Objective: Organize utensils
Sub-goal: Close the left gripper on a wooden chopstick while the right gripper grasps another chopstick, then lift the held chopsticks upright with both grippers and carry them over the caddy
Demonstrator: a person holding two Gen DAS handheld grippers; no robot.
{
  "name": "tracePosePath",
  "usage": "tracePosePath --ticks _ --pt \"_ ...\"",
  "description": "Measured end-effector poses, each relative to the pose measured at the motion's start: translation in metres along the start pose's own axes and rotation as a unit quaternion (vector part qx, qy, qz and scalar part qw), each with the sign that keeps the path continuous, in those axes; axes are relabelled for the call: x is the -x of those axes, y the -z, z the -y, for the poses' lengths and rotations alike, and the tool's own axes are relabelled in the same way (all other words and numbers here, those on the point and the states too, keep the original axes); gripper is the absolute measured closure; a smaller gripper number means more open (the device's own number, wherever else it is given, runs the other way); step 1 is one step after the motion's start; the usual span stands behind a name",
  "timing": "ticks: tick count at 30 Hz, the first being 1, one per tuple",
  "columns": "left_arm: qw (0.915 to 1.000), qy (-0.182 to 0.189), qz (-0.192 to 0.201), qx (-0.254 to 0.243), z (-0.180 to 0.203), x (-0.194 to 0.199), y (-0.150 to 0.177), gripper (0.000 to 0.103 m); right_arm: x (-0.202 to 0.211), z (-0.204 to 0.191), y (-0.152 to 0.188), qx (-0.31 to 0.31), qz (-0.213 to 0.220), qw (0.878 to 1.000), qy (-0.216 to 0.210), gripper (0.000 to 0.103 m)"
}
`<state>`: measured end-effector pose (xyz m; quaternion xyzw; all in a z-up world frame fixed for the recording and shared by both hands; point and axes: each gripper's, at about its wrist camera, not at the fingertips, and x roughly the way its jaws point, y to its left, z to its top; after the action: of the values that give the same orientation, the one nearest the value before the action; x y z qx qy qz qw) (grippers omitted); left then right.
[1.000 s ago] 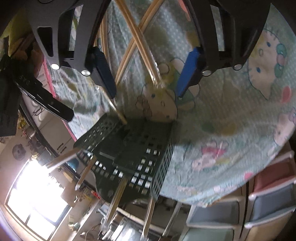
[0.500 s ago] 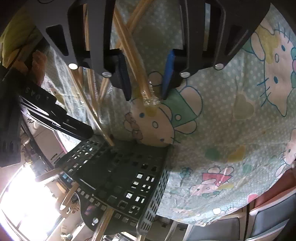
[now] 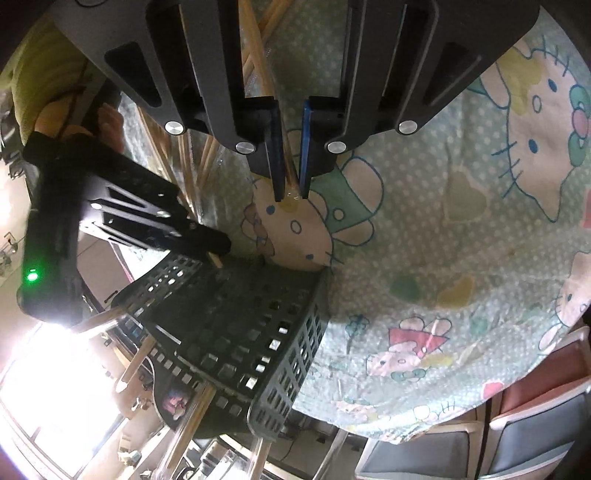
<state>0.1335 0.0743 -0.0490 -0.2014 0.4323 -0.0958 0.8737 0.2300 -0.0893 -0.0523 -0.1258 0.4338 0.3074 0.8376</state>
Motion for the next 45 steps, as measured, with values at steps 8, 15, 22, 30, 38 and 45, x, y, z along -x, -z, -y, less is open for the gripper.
tracePosePath --ticks 8,15,22,30,38,45 --pt "0.9996 0.009 0.027 -0.004 0.004 0.021 -0.010 0.099 0.018 0.005 -0.004 -0.016 0.019 1.000 -0.016 0.094" --pt "0.9980 0.020 0.056 -0.021 0.022 0.039 -0.022 0.099 0.071 0.008 0.000 -0.030 0.079 0.995 -0.056 0.094" --pt "0.9951 0.034 0.083 -0.042 0.042 0.053 -0.039 0.100 0.123 0.010 0.009 -0.037 0.141 0.987 -0.074 0.095" --pt "0.9911 0.048 0.105 -0.066 0.064 0.069 -0.045 0.100 0.164 0.012 0.016 -0.048 0.196 0.977 -0.070 0.097" --pt "0.9867 0.061 0.124 -0.086 0.082 0.082 -0.050 0.100 0.193 0.021 0.022 -0.063 0.233 0.969 -0.053 0.097" --pt "0.9823 0.071 0.140 -0.102 0.097 0.092 -0.058 0.100 0.211 0.030 0.027 -0.073 0.260 0.962 -0.040 0.097"
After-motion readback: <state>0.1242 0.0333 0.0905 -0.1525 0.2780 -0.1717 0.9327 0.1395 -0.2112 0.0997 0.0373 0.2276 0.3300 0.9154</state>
